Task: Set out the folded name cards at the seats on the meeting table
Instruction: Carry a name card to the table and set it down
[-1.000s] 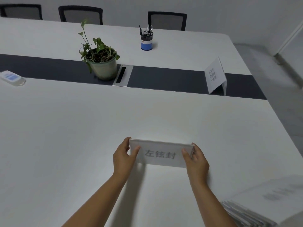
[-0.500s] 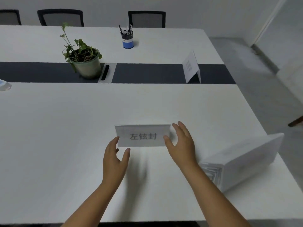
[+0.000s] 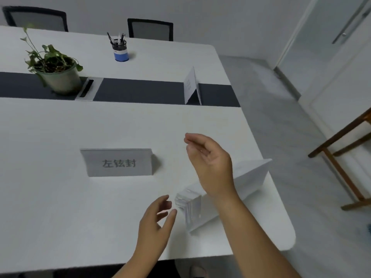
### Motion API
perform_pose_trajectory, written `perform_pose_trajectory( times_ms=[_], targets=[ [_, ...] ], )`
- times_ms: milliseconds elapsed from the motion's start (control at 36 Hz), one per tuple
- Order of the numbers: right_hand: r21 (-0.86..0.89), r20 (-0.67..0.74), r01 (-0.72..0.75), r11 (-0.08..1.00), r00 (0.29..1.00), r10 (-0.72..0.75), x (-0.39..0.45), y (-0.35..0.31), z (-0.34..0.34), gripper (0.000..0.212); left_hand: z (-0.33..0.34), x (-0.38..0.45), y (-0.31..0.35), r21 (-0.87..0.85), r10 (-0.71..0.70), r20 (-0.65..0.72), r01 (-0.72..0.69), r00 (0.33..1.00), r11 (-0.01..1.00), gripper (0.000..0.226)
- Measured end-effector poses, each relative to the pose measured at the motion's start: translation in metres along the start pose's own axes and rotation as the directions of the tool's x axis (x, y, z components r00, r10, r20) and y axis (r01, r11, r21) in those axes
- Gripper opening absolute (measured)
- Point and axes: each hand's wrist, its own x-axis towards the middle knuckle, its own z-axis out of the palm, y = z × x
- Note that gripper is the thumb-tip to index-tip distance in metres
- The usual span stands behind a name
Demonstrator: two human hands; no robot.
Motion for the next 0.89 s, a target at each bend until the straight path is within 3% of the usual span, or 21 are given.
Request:
perform_pose_trajectory(
  times_ms=[139,250,417,500,583,722,778,889],
  targets=[
    [-0.297,-0.092,0.123,0.947,0.983,-0.157,0.010,0.023,-0.056,0.031,0.018,-0.003,0.016,0.013,0.032,-0.090,-0.031,0.995,0.999,0.034],
    [-0.347,-0.186,0.008,0.938,0.979,-0.078,0.010,0.054,-0.106,0.023,0.031,-0.004,0.026,0.043,0.092,-0.131,-0.087,0.987,0.995,0.040],
    [-0.440,-0.214,-0.047,0.897,0.975,-0.054,0.006,0.092,-0.151,0.028,0.053,-0.006,0.031,0.031,0.011,-0.204,-0.005,0.979,0.999,0.060],
    [-0.295,-0.154,-0.211,0.932,0.973,0.172,0.007,0.105,-0.164,0.035,0.066,-0.008,0.030,0.020,-0.081,-0.264,0.089,0.961,0.996,0.063],
    [-0.227,0.008,-0.364,0.903,0.927,0.375,0.007,0.116,-0.172,0.018,0.079,-0.010,0.031,-0.056,-0.201,-0.301,0.193,0.932,0.980,0.056],
    [-0.188,0.129,-0.423,0.887,0.884,0.449,0.005,0.132,-0.173,0.033,0.087,-0.011,0.036,-0.049,-0.240,-0.306,0.237,0.921,0.970,0.036],
    [-0.192,0.154,-0.388,0.901,0.895,0.418,0.008,0.134,-0.173,0.056,0.087,-0.011,0.037,-0.014,-0.239,-0.281,0.245,0.929,0.969,0.029],
    [-0.138,0.244,-0.330,0.934,0.902,0.355,0.015,0.130,-0.172,0.063,0.087,-0.014,0.036,0.043,-0.213,-0.251,0.231,0.944,0.972,0.026]
  ],
)
